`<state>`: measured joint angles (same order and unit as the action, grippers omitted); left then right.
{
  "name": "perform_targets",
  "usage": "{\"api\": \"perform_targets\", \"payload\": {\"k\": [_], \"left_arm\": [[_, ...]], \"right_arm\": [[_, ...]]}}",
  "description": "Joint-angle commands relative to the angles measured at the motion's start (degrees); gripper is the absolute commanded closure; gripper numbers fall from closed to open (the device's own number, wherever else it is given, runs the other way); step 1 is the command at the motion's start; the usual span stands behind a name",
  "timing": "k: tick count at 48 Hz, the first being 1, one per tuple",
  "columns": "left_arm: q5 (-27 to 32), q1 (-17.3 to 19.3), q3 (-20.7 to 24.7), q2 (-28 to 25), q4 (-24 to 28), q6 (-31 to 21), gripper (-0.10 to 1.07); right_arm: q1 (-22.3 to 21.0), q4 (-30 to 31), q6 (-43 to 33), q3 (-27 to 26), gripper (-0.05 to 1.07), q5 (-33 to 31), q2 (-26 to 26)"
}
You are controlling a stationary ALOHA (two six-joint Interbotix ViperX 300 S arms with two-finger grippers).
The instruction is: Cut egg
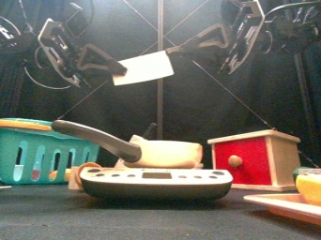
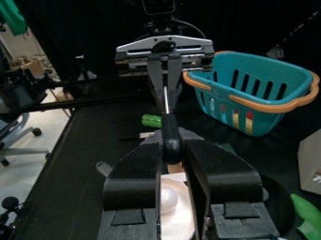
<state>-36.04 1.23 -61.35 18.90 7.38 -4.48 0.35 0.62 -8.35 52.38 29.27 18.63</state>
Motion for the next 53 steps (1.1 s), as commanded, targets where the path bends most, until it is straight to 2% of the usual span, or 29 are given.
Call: {"api": "perform_targets", "payload": {"k": [1,13,22,29,41,53], "left_arm": [[-0.8,0.0,0.5,-0.1,0.0,0.2,0.58],[-0.9,-0.1,0.6,-2.5,-0.2,0.0,0.58],[-2.0,-2.2,0.9,-7.0,-1.2,0.1,0.58],[-4.1,-4.0,0.9,-9.5,-2.7,0.2,0.58],[-4.2,-7.0,1.1,-12.1,-6.2,0.3,0.58],[-4.2,-7.9,1.4,-13.4,-6.7,0.3,0.58]], "right_arm": [[0.1,-1.3,-1.9,-1.3,0.54,-2.7,0.2],[1.0,-1.3,-6.5,-4.5,0.54,-16.0,-0.9],[1.6,-0.5,-6.9,-5.5,0.55,-22.6,-2.4],[1.7,-0.5,-6.9,-5.4,0.55,-25.0,-3.2],[1.5,-0.4,-6.9,-5.4,0.55,-26.5,-5.1],[1.2,0.6,-6.9,-5.4,0.55,-26.7,-7.2]]}}
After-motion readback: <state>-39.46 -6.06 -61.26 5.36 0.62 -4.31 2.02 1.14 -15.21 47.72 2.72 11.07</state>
